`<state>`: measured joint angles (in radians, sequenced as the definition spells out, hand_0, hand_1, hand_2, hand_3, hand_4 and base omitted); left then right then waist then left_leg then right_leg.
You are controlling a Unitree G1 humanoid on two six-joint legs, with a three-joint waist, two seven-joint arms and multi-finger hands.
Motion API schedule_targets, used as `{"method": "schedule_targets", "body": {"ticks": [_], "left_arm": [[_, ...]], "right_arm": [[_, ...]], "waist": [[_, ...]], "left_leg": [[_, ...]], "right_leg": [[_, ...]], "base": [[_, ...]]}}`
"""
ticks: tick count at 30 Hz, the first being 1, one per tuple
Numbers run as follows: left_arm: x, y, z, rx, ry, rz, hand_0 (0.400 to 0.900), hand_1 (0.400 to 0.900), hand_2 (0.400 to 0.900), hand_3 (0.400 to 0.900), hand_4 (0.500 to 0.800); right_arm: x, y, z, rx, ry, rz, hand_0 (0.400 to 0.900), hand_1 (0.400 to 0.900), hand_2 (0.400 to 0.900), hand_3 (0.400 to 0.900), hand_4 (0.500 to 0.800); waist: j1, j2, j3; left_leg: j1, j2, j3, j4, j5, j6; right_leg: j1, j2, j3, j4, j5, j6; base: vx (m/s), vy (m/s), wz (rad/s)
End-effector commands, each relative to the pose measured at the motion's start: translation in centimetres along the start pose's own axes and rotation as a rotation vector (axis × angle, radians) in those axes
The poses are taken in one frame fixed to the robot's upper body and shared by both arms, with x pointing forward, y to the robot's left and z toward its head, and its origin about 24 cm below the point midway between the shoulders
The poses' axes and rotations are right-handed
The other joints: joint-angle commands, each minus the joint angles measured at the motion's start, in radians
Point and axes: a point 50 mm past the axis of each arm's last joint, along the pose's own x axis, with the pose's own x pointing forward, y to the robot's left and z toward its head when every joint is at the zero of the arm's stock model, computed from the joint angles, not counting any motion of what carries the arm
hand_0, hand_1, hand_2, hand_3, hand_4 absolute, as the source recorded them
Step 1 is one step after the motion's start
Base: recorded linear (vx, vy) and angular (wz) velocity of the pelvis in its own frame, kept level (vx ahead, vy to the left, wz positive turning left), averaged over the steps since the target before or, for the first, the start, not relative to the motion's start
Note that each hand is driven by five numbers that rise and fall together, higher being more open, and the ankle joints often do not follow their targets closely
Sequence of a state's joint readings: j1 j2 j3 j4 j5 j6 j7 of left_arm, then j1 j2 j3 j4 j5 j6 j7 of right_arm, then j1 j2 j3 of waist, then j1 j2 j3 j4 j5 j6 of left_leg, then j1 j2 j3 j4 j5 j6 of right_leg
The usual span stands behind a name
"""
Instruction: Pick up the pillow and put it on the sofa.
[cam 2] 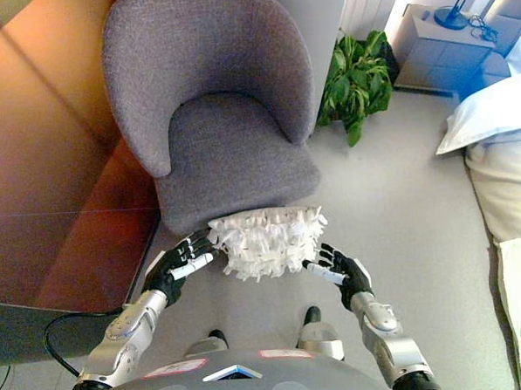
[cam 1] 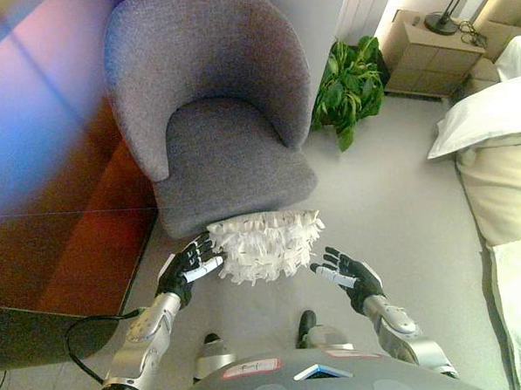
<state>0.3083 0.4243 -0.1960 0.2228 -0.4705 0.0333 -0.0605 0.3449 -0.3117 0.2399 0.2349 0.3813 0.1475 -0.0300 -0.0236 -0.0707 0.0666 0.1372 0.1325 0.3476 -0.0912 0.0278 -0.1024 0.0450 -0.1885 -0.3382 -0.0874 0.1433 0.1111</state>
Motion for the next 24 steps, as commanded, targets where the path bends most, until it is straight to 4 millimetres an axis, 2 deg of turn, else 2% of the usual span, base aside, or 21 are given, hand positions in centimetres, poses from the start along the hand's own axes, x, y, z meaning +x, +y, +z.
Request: {"method": "schedule_targets", "body": {"ticks": [1, 24], "left_arm": [[0.74, -0.68, 5.03, 0.008, -0.267, -0.051, 0.9, 0.9, 0.9, 0.9, 0.8], [0.77, -1.02, 4.7, 0.01, -0.236, -0.079, 0.9, 0.9, 0.9, 0.9, 0.8]], "right_arm": [[0.2, -0.4, 4.25, -0.018, -0.198, 0.006, 0.9, 0.9, 0.9, 0.9, 0.8], [0.14, -0.68, 4.54, -0.023, -0.207, -0.027, 0.9, 0.9, 0.9, 0.9, 0.8]], "waist": [[-0.009, 0.024, 0.007], [-0.016, 0.027, 0.011]], "left_leg": [[0.004, -0.03, 0.008, 0.006, -0.04, 0.055], [0.008, -0.018, 0.014, 0.007, -0.037, 0.05]], "right_leg": [[0.07, 0.007, 0.004, 0.013, -0.082, 0.054], [0.068, 0.02, 0.012, 0.011, -0.085, 0.047]], "base": [[0.0, 0.0, 0.0], [0.0, 0.0, 0.0]]}}
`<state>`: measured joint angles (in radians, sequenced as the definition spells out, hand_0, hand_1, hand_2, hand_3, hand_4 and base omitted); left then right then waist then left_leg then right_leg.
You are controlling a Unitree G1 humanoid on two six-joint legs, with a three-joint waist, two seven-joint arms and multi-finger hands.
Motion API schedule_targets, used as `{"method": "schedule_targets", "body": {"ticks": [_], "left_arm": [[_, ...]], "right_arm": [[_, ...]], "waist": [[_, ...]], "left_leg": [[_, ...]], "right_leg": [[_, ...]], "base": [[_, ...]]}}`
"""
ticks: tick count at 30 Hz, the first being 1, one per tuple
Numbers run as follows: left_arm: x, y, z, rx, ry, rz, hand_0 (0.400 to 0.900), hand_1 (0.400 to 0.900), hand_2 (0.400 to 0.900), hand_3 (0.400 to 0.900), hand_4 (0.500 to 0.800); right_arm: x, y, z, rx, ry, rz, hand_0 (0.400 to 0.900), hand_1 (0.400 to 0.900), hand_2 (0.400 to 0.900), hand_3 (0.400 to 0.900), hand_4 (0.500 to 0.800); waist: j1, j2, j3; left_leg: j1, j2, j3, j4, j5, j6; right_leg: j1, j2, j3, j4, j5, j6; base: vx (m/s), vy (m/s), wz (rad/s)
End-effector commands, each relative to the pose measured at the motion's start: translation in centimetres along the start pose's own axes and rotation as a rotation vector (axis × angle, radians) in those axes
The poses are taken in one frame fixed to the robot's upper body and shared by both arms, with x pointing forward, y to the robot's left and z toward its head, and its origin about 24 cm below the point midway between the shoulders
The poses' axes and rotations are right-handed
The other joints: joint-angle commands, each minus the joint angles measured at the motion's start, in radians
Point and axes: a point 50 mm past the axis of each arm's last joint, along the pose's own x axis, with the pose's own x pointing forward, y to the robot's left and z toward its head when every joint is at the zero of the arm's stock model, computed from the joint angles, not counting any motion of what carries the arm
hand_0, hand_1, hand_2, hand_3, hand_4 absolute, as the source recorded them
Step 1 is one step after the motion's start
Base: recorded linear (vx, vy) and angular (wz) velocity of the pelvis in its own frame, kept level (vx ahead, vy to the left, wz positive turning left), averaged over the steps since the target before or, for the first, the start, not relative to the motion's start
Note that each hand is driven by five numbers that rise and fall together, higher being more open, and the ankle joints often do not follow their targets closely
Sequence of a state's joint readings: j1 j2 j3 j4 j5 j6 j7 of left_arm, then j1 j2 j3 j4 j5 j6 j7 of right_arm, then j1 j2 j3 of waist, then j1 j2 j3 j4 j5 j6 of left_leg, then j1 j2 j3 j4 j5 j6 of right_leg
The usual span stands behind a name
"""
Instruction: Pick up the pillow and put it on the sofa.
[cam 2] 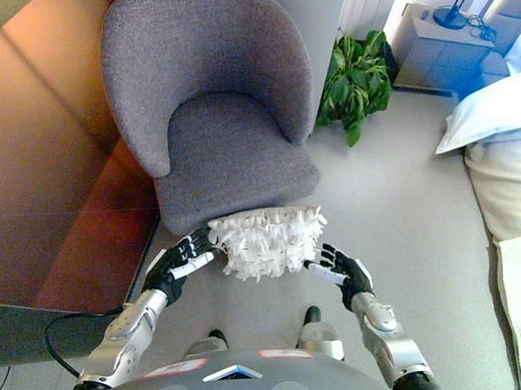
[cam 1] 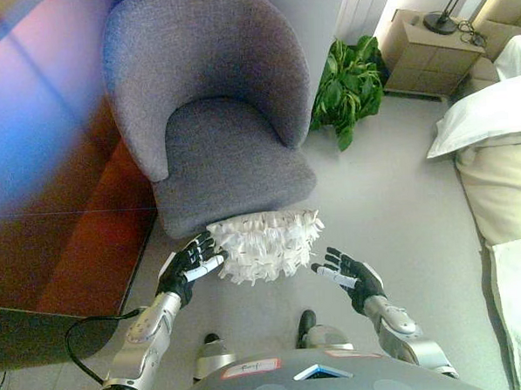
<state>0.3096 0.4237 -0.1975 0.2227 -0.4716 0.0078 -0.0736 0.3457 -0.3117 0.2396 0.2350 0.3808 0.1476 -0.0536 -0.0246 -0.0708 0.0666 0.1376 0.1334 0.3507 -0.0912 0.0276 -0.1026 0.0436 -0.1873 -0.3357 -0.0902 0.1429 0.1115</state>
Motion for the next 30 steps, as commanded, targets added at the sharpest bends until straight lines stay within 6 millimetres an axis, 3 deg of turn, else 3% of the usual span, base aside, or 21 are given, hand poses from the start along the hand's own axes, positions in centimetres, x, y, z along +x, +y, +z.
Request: {"method": "schedule_targets", "body": {"ticks": [1, 15, 18, 20, 23, 26, 30], "left_arm": [[0.9, -0.9, 4.5, 0.009, -0.211, -0.067, 0.9, 0.9, 0.9, 0.9, 0.8], [0.6, -0.4, 4.2, -0.061, -0.21, -0.066, 0.9, 0.9, 0.9, 0.9, 0.8], [0.3, -0.1, 4.1, -0.084, -0.206, -0.052, 0.9, 0.9, 0.9, 0.9, 0.8], [0.1, 0.3, 4.0, -0.116, -0.213, -0.036, 0.9, 0.9, 0.9, 0.9, 0.8], [-0.3, 0.5, 4.0, -0.154, -0.237, -0.034, 0.9, 0.9, 0.9, 0.9, 0.8], [-0.8, 0.4, 4.1, -0.159, -0.263, -0.055, 0.9, 0.9, 0.9, 0.9, 0.8], [-1.3, 0.5, 4.3, -0.207, -0.285, -0.042, 0.9, 0.9, 0.9, 0.9, 0.8]], "right_arm": [[0.2, -0.5, 4.6, -0.019, -0.208, -0.003, 0.9, 0.9, 0.9, 0.9, 0.8], [0.1, -0.8, 4.5, -0.016, -0.209, 0.001, 0.9, 0.9, 0.9, 0.9, 0.8], [0.1, -1.0, 4.5, -0.024, -0.208, 0.005, 0.9, 0.9, 0.9, 0.9, 0.8], [0.0, -1.4, 4.8, -0.042, -0.217, 0.003, 0.9, 0.9, 0.9, 0.9, 0.8], [-0.3, -2.4, 5.1, -0.077, -0.223, -0.001, 0.9, 0.9, 0.9, 0.9, 0.8], [-0.7, -3.3, 5.0, -0.106, -0.22, 0.001, 0.9, 0.9, 0.9, 0.9, 0.8], [-1.0, -3.7, 4.8, -0.117, -0.214, -0.001, 0.9, 0.9, 0.9, 0.9, 0.8]], "waist": [[-0.015, 0.028, 0.012], [-0.019, 0.028, 0.028], [-0.017, 0.026, 0.034], [-0.012, 0.017, 0.051], [-0.001, -0.002, 0.082], [0.012, -0.018, 0.106], [0.035, 0.006, 0.118]], "left_leg": [[0.008, -0.017, 0.012, 0.008, -0.036, 0.05], [0.005, 0.015, 0.02, 0.03, -0.021, 0.035], [-0.012, 0.031, 0.009, 0.071, -0.026, 0.027], [-0.063, 0.064, -0.017, 0.189, -0.023, 0.014], [-0.171, 0.124, -0.074, 0.441, 0.049, -0.015], [-0.254, 0.141, -0.116, 0.591, 0.088, -0.022], [-0.254, 0.131, -0.108, 0.362, 0.158, -0.032]], "right_leg": [[0.07, 0.019, 0.01, 0.013, -0.085, 0.046], [0.064, 0.044, 0.023, 0.015, -0.096, 0.022], [0.06, 0.055, 0.033, 0.021, -0.102, 0.01], [0.044, 0.058, 0.047, 0.045, -0.109, -0.011], [0.029, 0.063, 0.056, 0.064, -0.111, -0.05], [0.047, 0.067, 0.071, 0.063, -0.115, -0.071], [0.09, 0.094, 0.097, 0.067, -0.156, -0.056]], "base": [[0.0, 0.0, 0.0], [0.01, -0.064, -0.03], [0.01, -0.121, -0.1], [-0.01, -0.142, -0.21], [0.01, -0.139, -0.26], [0.09, -0.074, -0.22], [0.25, 0.119, -0.26]]}}
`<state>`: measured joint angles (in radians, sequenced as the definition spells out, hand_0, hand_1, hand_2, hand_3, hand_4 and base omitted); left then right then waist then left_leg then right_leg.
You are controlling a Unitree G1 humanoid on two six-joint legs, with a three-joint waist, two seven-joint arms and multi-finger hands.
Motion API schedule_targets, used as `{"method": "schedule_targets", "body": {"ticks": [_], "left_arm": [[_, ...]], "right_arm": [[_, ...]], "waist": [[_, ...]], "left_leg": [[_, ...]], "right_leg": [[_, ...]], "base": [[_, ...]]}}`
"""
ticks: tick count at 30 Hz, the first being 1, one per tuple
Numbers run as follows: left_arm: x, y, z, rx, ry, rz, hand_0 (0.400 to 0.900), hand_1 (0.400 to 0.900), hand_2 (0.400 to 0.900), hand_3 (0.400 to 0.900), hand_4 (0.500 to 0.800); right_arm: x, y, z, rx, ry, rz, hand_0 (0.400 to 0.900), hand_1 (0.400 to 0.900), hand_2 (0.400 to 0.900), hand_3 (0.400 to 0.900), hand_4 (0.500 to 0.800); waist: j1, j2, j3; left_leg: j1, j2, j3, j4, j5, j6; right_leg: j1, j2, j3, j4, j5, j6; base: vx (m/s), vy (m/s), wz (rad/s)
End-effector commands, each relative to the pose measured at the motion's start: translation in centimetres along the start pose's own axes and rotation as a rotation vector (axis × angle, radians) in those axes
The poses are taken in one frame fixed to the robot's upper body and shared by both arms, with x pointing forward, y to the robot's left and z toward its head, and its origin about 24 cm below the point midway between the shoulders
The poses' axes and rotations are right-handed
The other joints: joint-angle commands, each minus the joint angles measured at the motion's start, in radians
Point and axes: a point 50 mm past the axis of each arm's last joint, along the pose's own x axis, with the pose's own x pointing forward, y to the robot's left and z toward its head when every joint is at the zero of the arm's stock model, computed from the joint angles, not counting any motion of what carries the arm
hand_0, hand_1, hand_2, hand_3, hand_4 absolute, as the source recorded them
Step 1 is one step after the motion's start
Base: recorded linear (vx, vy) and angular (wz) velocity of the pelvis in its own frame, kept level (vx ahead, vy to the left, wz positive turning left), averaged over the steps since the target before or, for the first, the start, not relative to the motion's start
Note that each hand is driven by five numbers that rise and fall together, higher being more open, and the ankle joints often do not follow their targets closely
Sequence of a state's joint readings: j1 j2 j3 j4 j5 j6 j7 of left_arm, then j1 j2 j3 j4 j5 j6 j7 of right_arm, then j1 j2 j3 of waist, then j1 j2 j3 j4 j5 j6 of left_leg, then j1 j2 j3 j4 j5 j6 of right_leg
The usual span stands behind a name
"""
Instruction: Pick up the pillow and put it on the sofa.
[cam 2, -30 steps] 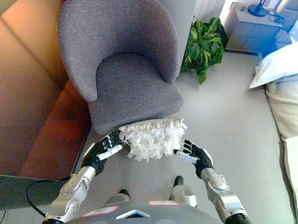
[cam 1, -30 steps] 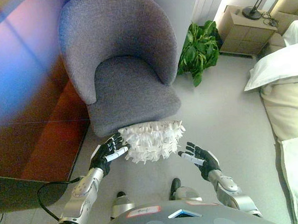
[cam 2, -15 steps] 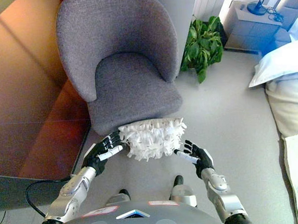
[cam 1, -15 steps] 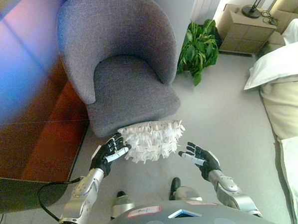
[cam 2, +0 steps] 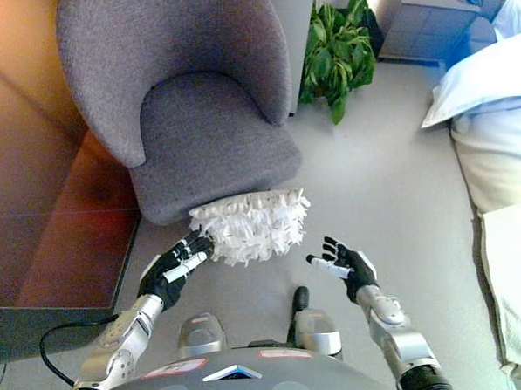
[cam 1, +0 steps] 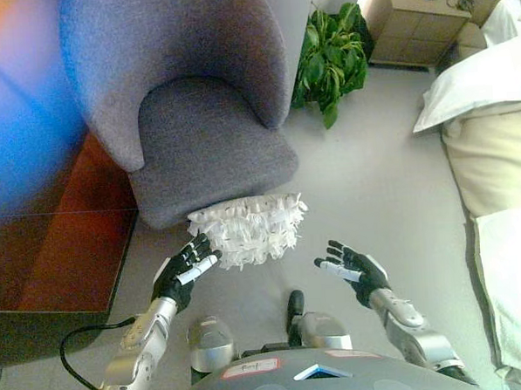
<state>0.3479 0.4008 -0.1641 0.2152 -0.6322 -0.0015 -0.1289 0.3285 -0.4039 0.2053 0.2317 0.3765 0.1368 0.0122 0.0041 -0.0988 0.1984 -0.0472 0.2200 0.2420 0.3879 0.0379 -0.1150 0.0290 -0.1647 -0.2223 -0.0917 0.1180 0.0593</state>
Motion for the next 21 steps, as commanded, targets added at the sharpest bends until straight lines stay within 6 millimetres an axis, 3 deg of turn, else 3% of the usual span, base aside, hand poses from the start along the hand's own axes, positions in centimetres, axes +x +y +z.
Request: {"method": "schedule_targets", "body": {"ticks": [1, 4, 7, 10, 12, 13, 15, 18, 21], "left_arm": [[-0.6, -0.5, 4.7, -0.016, -0.265, -0.041, 0.9, 0.9, 0.9, 0.9, 0.8], [-0.8, -0.7, 3.8, -0.025, -0.258, -0.045, 0.9, 0.9, 0.9, 0.9, 0.8], [-1.0, -1.0, 3.1, -0.019, -0.254, -0.061, 0.9, 0.9, 0.9, 0.9, 0.8], [-1.1, -0.8, 3.1, -0.033, -0.253, -0.042, 0.9, 0.9, 0.9, 0.9, 0.8], [-1.0, -0.6, 3.3, -0.02, -0.248, -0.035, 0.9, 0.9, 0.9, 0.9, 0.8], [-1.0, -0.5, 3.7, 0.012, -0.263, -0.047, 0.9, 0.9, 0.9, 0.9, 0.8], [-1.1, -0.5, 4.0, 0.038, -0.267, -0.065, 0.9, 0.9, 0.9, 0.9, 0.8], [-0.8, 0.0, 4.4, 0.05, -0.262, -0.058, 0.9, 0.9, 0.9, 0.9, 0.8], [-0.5, -0.2, 4.8, 0.09, -0.252, -0.083, 0.9, 0.9, 0.9, 0.9, 0.8]], "right_arm": [[-0.8, -1.3, 3.3, -0.039, -0.18, -0.008, 0.9, 0.9, 0.9, 0.9, 0.8], [-1.2, -1.1, 2.8, -0.044, -0.175, -0.003, 0.9, 0.9, 0.9, 0.9, 0.8], [-1.4, -1.2, 2.3, -0.06, -0.172, 0.008, 0.9, 0.9, 0.9, 0.9, 0.8], [-1.5, -1.1, 2.1, -0.078, -0.165, 0.037, 0.9, 0.9, 0.9, 0.9, 0.8], [-1.7, -1.0, 1.7, -0.059, -0.152, 0.04, 0.9, 0.9, 0.9, 0.9, 0.8], [-1.8, -0.8, 1.8, -0.037, -0.154, 0.058, 0.9, 0.9, 0.9, 0.9, 0.8], [-1.8, -0.6, 1.9, -0.041, -0.16, 0.068, 0.9, 0.9, 0.9, 0.9, 0.8], [-1.1, 0.1, 2.4, 0.0, -0.179, 0.06, 0.9, 0.9, 0.9, 0.9, 0.8], [-0.7, 1.4, 3.2, 0.03, -0.205, 0.058, 0.9, 0.9, 0.9, 0.9, 0.8]], "waist": [[0.012, 0.05, -0.015], [0.037, 0.081, -0.006], [0.054, 0.089, 0.006], [0.045, 0.071, 0.007], [0.047, 0.055, 0.004], [0.049, 0.04, 0.001], [0.053, 0.031, -0.004], [0.073, 0.013, -0.027], [0.072, 0.003, -0.06]], "left_leg": [[-0.073, 0.05, 0.005, -0.202, 0.191, -0.033], [-0.13, 0.052, 0.032, -0.35, 0.317, -0.069], [-0.171, 0.054, 0.063, -0.37, 0.349, -0.079], [-0.145, 0.039, 0.091, -0.348, 0.251, -0.052], [-0.147, 0.026, 0.096, -0.309, 0.169, -0.013], [-0.143, 0.024, 0.106, -0.275, 0.087, 0.028], [-0.144, 0.017, 0.11, -0.241, 0.035, 0.056], [-0.132, -0.038, 0.109, -0.254, -0.005, 0.107], [-0.077, -0.127, 0.127, -0.329, -0.048, 0.166]], "right_leg": [[0.119, 0.085, -0.01, 0.068, -0.145, -0.001], [0.194, 0.122, 0.014, 0.052, -0.183, -0.002], [0.243, 0.134, 0.019, 0.051, -0.214, -0.01], [0.262, 0.103, -0.002, 0.076, -0.25, 0.001], [0.271, 0.07, -0.019, 0.117, -0.268, 0.023], [0.27, 0.042, -0.038, 0.164, -0.28, 0.038], [0.26, 0.018, -0.054, 0.211, -0.292, 0.054], [0.232, -0.035, -0.079, 0.343, -0.233, 0.118], [0.144, -0.07, -0.076, 0.604, -0.08, 0.18]], "base": [[0.36, 0.181, -0.29], [0.41, 0.15, -0.39], [0.38, 0.106, -0.43], [0.34, 0.106, -0.36], [0.33, 0.143, -0.2], [0.26, 0.154, -0.09], [0.27, 0.186, -0.06], [0.27, 0.233, -0.07], [0.25, 0.272, 0.15]]}}
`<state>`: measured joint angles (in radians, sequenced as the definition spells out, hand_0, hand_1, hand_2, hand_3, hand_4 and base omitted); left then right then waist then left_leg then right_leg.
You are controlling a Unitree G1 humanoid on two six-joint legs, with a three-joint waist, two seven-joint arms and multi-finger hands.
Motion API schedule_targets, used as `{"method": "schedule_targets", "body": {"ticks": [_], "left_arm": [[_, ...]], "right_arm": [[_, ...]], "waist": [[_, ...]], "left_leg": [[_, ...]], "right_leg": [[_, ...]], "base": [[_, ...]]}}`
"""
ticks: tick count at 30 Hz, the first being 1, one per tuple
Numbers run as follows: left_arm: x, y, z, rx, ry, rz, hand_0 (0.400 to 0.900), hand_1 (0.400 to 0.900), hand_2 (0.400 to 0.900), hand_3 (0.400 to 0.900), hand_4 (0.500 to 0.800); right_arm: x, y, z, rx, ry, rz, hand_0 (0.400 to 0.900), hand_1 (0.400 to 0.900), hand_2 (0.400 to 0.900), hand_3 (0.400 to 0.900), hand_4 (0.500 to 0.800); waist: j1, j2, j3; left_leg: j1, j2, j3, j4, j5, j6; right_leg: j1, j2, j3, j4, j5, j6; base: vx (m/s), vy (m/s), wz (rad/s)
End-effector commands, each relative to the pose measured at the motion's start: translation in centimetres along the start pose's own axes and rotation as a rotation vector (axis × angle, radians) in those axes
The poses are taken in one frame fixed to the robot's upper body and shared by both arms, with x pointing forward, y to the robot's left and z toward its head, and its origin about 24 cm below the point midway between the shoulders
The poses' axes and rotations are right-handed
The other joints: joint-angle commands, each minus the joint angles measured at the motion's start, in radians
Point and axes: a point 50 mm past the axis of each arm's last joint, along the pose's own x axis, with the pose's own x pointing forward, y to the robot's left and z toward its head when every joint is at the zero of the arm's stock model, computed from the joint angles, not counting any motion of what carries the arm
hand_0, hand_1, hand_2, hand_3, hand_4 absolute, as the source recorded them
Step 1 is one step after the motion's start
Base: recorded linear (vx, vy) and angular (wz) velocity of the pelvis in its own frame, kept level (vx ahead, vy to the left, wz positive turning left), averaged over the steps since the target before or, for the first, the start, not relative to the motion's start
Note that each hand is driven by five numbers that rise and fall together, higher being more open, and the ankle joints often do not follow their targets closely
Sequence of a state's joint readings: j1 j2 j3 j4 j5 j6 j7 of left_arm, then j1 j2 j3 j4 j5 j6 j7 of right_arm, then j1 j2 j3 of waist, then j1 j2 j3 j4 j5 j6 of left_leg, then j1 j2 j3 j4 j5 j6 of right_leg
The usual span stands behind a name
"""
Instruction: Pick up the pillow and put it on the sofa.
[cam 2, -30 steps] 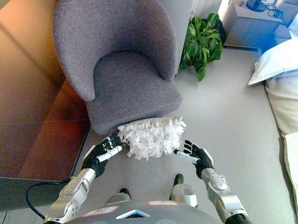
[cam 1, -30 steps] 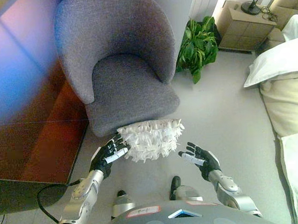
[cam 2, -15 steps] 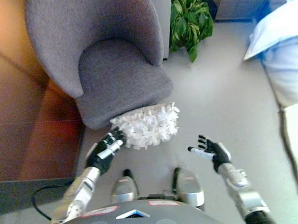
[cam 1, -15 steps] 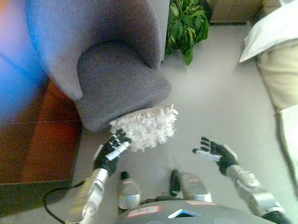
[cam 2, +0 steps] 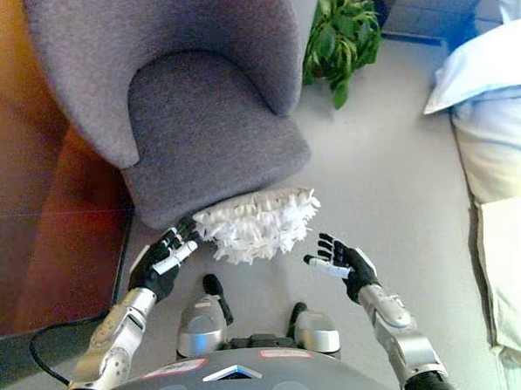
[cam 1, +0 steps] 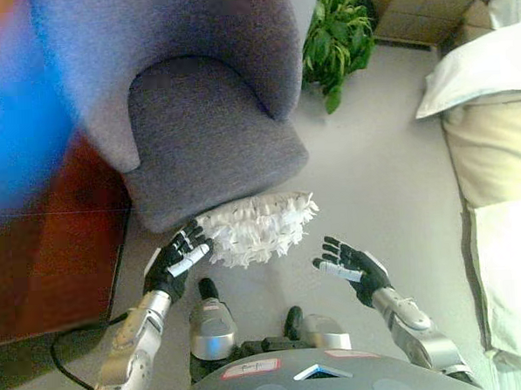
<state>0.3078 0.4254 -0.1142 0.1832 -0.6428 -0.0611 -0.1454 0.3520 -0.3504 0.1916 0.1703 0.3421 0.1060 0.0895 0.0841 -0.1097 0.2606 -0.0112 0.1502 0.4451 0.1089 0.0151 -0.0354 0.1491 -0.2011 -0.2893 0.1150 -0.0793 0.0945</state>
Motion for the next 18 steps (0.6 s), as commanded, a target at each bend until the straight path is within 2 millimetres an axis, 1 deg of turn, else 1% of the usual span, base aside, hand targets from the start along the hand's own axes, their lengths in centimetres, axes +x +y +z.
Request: {"method": "schedule_targets", "body": {"ticks": [1, 3, 5, 6, 7, 9, 10, 11, 12, 13, 14, 15, 17, 18], "left_arm": [[-0.6, -0.9, 1.7, 0.064, -0.106, -0.076, 0.9, 0.9, 0.9, 0.9, 0.8], [-0.1, -0.8, 2.1, 0.058, -0.11, -0.063, 0.9, 0.9, 0.9, 0.9, 0.8], [0.2, -0.8, 2.6, 0.059, -0.114, -0.071, 0.9, 0.9, 0.9, 0.9, 0.8], [0.3, -0.9, 2.7, 0.066, -0.114, -0.076, 0.9, 0.9, 0.9, 0.9, 0.8], [0.4, -1.0, 2.9, 0.078, -0.113, -0.082, 0.9, 0.9, 0.9, 0.9, 0.8], [0.6, -1.0, 3.1, 0.088, -0.111, -0.088, 0.9, 0.9, 0.9, 0.9, 0.8], [0.7, -1.0, 3.2, 0.095, -0.11, -0.086, 0.9, 0.9, 0.9, 0.9, 0.8], [0.8, -0.9, 3.3, 0.099, -0.11, -0.083, 0.9, 0.9, 0.9, 0.9, 0.8], [0.8, -0.8, 3.3, 0.1, -0.109, -0.081, 0.9, 0.9, 0.9, 0.9, 0.8], [0.7, -0.7, 3.3, 0.096, -0.113, -0.077, 0.9, 0.9, 0.9, 0.9, 0.8], [0.7, -0.7, 3.3, 0.095, -0.116, -0.075, 0.9, 0.9, 0.9, 0.9, 0.8], [0.7, -0.8, 3.4, 0.095, -0.121, -0.074, 0.9, 0.9, 0.9, 0.9, 0.8], [0.6, -0.7, 3.6, 0.103, -0.129, -0.07, 0.9, 0.9, 0.9, 0.9, 0.8], [0.7, -0.7, 3.4, 0.104, -0.126, -0.059, 0.9, 0.9, 0.9, 0.9, 0.8]], "right_arm": [[-0.3, -0.1, 2.5, -0.001, -0.13, -0.043, 0.9, 0.9, 0.9, 0.9, 0.8], [-0.1, 0.3, 2.4, -0.016, -0.124, -0.052, 0.9, 0.9, 0.9, 0.9, 0.8], [0.1, 0.4, 2.3, -0.03, -0.125, -0.063, 0.9, 0.9, 0.9, 0.9, 0.8], [0.1, 0.4, 2.4, -0.038, -0.131, -0.067, 0.9, 0.9, 0.9, 0.9, 0.8], [0.1, 0.3, 2.4, -0.044, -0.142, -0.072, 0.9, 0.9, 0.9, 0.9, 0.8], [0.1, 0.2, 2.6, -0.04, -0.157, -0.08, 0.9, 0.9, 0.9, 0.9, 0.8], [0.1, 0.1, 2.6, -0.041, -0.162, -0.084, 0.9, 0.9, 0.9, 0.9, 0.8], [0.1, -0.1, 2.6, -0.044, -0.165, -0.09, 0.9, 0.9, 0.9, 0.9, 0.8], [0.0, -0.2, 2.6, -0.051, -0.167, -0.092, 0.9, 0.9, 0.9, 0.9, 0.8], [-0.1, -0.3, 2.7, -0.063, -0.172, -0.094, 0.9, 0.9, 0.9, 0.9, 0.8], [-0.2, -0.3, 2.7, -0.069, -0.173, -0.092, 0.9, 0.9, 0.9, 0.9, 0.8], [-0.2, -0.3, 2.9, -0.079, -0.175, -0.091, 0.9, 0.9, 0.9, 0.9, 0.8], [0.1, -0.3, 3.2, -0.116, -0.176, -0.094, 0.9, 0.9, 0.9, 0.9, 0.8], [0.3, -0.4, 3.3, -0.135, -0.165, -0.103, 0.9, 0.9, 0.9, 0.9, 0.8]], "waist": [[-0.013, 0.019, -0.128], [-0.026, 0.033, -0.132], [-0.034, 0.041, -0.135], [-0.039, 0.045, -0.134], [-0.043, 0.054, -0.13], [-0.049, 0.06, -0.12], [-0.054, 0.058, -0.113], [-0.059, 0.054, -0.109], [-0.066, 0.049, -0.105], [-0.072, 0.036, -0.105], [-0.074, 0.036, -0.106], [-0.082, 0.033, -0.107], [-0.077, 0.037, -0.113], [-0.076, 0.037, -0.116]], "left_leg": [[-0.095, -0.069, -0.08, -0.065, -0.038, 0.095], [-0.045, -0.08, -0.082, -0.094, -0.054, 0.101], [-0.016, -0.091, -0.089, -0.108, -0.058, 0.095], [-0.006, -0.092, -0.094, -0.11, -0.059, 0.09], [0.011, -0.089, -0.102, -0.117, -0.061, 0.083], [0.034, -0.08, -0.111, -0.123, -0.061, 0.068], [0.047, -0.074, -0.114, -0.126, -0.061, 0.053], [0.057, -0.061, -0.116, -0.127, -0.056, 0.034], [0.069, -0.05, -0.121, -0.128, -0.062, 0.017], [0.073, -0.037, -0.122, -0.122, -0.06, -0.006], [0.077, -0.024, -0.125, -0.115, -0.065, -0.02], [0.081, -0.003, -0.127, -0.108, -0.069, -0.036], [0.088, 0.041, -0.113, -0.108, -0.053, -0.058], [0.096, 0.053, -0.118, -0.108, -0.047, -0.065]], "right_leg": [[-0.031, -0.047, -0.001, 0.479, 0.138, 0.15], [-0.13, -0.074, -0.014, 0.575, 0.128, 0.142], [-0.167, -0.074, -0.034, 0.541, 0.097, 0.128], [-0.182, -0.075, -0.039, 0.509, 0.093, 0.122], [-0.203, -0.087, -0.048, 0.49, 0.097, 0.116], [-0.222, -0.133, -0.06, 0.441, 0.144, 0.118], [-0.233, -0.172, -0.059, 0.388, 0.199, 0.128], [-0.246, -0.215, -0.059, 0.325, 0.249, 0.138], [-0.242, -0.241, -0.055, 0.245, 0.292, 0.15], [-0.251, -0.276, -0.042, 0.125, 0.344, 0.165], [-0.236, -0.281, -0.046, 0.049, 0.377, 0.167], [-0.242, -0.292, -0.031, -0.02, 0.432, 0.167], [-0.206, -0.28, -0.062, -0.071, 0.399, 0.167], [-0.184, -0.27, -0.068, -0.078, 0.395, 0.167]], "base": [[0.22, 0.245, 0.2], [0.23, 0.165, 0.16], [0.22, 0.017, 0.19], [0.16, -0.094, 0.28], [0.14, -0.139, 0.33], [0.14, -0.181, 0.33], [0.17, -0.27, 0.35], [0.21, -0.327, 0.4], [0.23, -0.438, 0.46], [0.23, -0.422, 0.44], [0.23, -0.46, 0.49], [0.19, -0.326, 0.45], [0.17, -0.258, 0.41], [0.12, -0.211, 0.33]]}}
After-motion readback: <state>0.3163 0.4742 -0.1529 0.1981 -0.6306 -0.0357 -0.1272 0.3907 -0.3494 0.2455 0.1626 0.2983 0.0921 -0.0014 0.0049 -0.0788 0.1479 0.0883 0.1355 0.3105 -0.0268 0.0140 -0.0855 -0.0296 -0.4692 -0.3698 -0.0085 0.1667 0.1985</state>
